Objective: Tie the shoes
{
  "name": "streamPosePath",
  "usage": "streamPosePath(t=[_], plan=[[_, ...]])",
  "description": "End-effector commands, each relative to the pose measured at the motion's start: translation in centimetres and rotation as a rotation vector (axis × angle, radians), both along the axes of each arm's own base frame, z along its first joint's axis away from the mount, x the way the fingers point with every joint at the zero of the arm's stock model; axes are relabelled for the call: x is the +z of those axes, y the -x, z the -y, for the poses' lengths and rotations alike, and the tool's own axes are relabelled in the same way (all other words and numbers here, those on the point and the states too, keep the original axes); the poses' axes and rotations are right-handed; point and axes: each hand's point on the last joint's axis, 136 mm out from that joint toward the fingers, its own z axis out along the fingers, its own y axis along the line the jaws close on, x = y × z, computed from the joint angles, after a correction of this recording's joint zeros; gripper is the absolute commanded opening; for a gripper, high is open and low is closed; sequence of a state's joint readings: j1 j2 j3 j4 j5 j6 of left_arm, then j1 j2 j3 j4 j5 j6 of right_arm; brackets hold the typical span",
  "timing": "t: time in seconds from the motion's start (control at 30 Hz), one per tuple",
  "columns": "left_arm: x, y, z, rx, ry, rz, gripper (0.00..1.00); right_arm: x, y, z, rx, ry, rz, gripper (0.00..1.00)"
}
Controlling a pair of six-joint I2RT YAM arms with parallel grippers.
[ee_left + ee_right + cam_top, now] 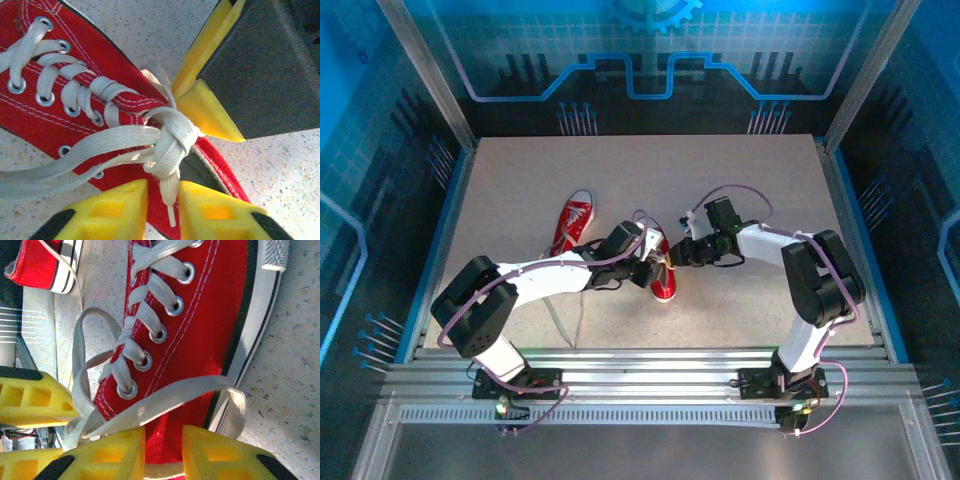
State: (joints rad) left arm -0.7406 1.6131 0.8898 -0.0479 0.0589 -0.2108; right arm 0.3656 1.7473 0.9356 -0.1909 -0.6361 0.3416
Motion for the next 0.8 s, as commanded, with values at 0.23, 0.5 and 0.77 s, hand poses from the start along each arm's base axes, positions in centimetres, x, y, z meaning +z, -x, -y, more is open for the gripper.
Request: streamPosePath(t=[0.23,0.5,0.77], plan=[[2.5,-0.1,-0.4,0.013,0.034,0.053,0.02,2.8,0.1,0.3,0.011,-0.008,0.068,0.0],[1.3,0.6,-1.2,0.029,0.025,0.018,0.0,2.6,0.4,0.8,-0.007,-0.003,0.064,0.02],[0.2,0.8,-1.4,0.041,0.039,-0.018,0.0,2.1,0.8,0.5,-0.039,-0.044,0.043,0.27]])
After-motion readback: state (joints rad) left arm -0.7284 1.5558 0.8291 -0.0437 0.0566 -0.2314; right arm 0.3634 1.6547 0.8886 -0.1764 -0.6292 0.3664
